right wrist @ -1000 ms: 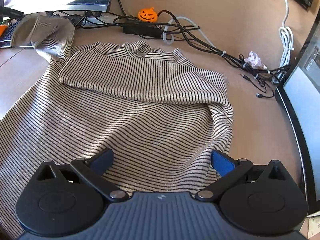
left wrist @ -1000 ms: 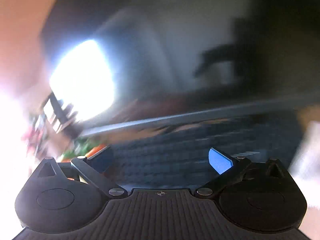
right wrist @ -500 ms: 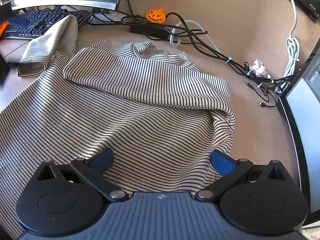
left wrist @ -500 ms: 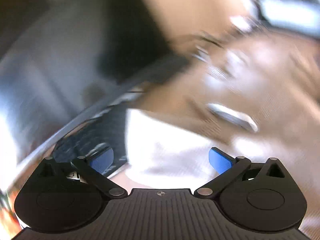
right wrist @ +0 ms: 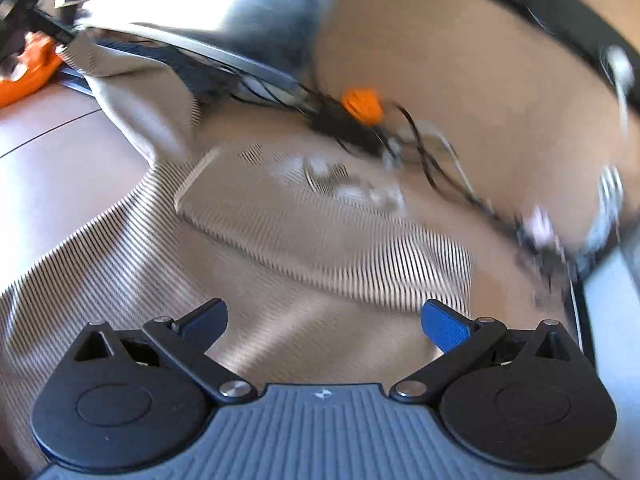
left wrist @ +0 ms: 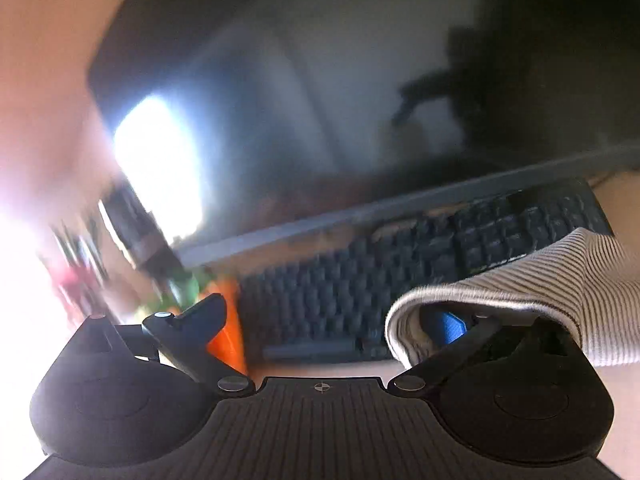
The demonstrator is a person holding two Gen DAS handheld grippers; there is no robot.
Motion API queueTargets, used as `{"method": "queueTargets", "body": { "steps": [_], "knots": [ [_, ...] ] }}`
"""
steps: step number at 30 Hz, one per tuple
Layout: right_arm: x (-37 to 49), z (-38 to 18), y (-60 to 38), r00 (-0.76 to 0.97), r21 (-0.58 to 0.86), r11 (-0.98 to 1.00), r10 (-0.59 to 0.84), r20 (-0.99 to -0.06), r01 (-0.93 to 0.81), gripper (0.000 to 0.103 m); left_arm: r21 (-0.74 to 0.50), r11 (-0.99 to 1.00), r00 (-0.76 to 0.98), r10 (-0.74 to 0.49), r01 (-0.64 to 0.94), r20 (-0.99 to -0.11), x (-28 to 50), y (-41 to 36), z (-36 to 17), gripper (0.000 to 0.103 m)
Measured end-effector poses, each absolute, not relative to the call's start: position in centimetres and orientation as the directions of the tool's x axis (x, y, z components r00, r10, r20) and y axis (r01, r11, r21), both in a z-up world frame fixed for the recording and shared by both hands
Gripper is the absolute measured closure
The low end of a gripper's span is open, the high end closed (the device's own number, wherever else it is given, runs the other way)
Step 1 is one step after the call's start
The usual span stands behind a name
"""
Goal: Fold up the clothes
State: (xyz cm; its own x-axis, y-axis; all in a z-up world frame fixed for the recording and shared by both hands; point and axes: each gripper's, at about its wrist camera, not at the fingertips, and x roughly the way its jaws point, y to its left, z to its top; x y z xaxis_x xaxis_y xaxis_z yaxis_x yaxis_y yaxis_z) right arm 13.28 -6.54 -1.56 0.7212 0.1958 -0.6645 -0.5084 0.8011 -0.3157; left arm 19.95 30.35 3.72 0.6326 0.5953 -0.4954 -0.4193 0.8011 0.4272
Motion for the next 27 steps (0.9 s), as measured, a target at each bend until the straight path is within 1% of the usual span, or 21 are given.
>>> {"method": "queueTargets", "body": {
  "steps": [2,5,7,9,10,11,12,14,15,17,18,20,22,26,27],
  "knots": [
    [13.9,-2.3,-4.5,0.734,-0.37,0.758,0.204,-0.647,-0.537,0.0,0.351,0.838,0.618,0.546,-0.418,-0.566,19.3,31.5,3.4,0.0],
    [15.4,-3.7,-1.7,0.741,-0.431,0.701,0.208,-0.638,-0.568,0.0,0.237,0.894,0.611,0.435,-0.38,-0.662,18.8,31.9,2.3,0.0],
    [17.1,-4.7,-0.4,0.712,-0.427,0.676,0.208,-0.671,-0.6,0.0,0.215,0.922,0.621,0.377,-0.322,-0.687,17.9,31.4,1.9,0.0],
    [18.6,-4.9,-0.3,0.708,-0.404,0.694,0.218,-0.672,-0.596,0.0,0.225,0.937,0.633,0.346,-0.267,-0.692,17.4,30.8,1.7,0.0],
    [19.7,-4.7,-0.6,0.723,-0.405,0.721,0.191,-0.664,-0.563,0.0,0.209,0.946,0.644,0.322,-0.247,-0.694,17.3,30.7,2.1,0.0],
    [20.6,-4.3,-1.2,0.763,-0.435,0.753,0.136,-0.632,-0.494,0.0,0.185,0.955,0.657,0.293,-0.231,-0.695,17.2,30.8,2.6,0.0],
    [21.4,-3.6,-2.2,0.816,-0.469,0.793,0.061,-0.575,-0.389,0.0,0.141,0.966,0.671,0.251,-0.216,-0.697,17.0,30.9,3.2,0.0],
    [22.9,-1.4,-6.3,0.883,-0.482,0.87,-0.142,-0.447,-0.104,0.0,0.036,0.982,0.701,0.156,-0.183,-0.696,16.8,31.0,4.3,0.0],
    [23.0,-0.1,-9.1,0.882,-0.447,0.893,-0.245,-0.402,0.044,0.0,-0.003,0.987,0.715,0.116,-0.163,-0.689,16.7,30.7,4.8,0.0],
    [22.2,2.1,-13.9,0.842,-0.376,0.875,-0.431,-0.324,0.304,0.0,-0.068,0.991,0.74,0.043,-0.119,-0.671,16.6,29.7,5.6,0.0],
    [21.5,2.9,-15.9,0.813,-0.345,0.848,-0.505,-0.29,0.403,0.0,-0.1,0.99,0.751,0.007,-0.097,-0.66,16.5,29.2,6.0,0.0],
    [19.4,4.1,-18.1,0.789,-0.319,0.816,-0.563,-0.246,0.483,0.0,-0.142,0.99,0.762,-0.075,-0.023,-0.643,17.0,27.1,6.3,0.0],
    [18.3,4.0,-17.9,0.819,-0.349,0.848,-0.5,-0.28,0.399,0.0,-0.179,0.982,0.765,-0.158,0.056,-0.624,17.6,24.8,6.5,0.0],
    [18.4,2.2,-15.5,0.854,-0.347,0.931,-0.268,-0.445,0.111,0.0,-0.252,0.939,0.698,-0.344,0.236,-0.628,19.3,18.8,4.9,0.0],
    [19.0,1.4,-14.4,0.847,-0.383,0.922,-0.248,-0.47,0.058,0.0,-0.267,0.926,0.668,-0.378,0.268,-0.641,19.9,17.4,4.1,0.0]
  ]
}}
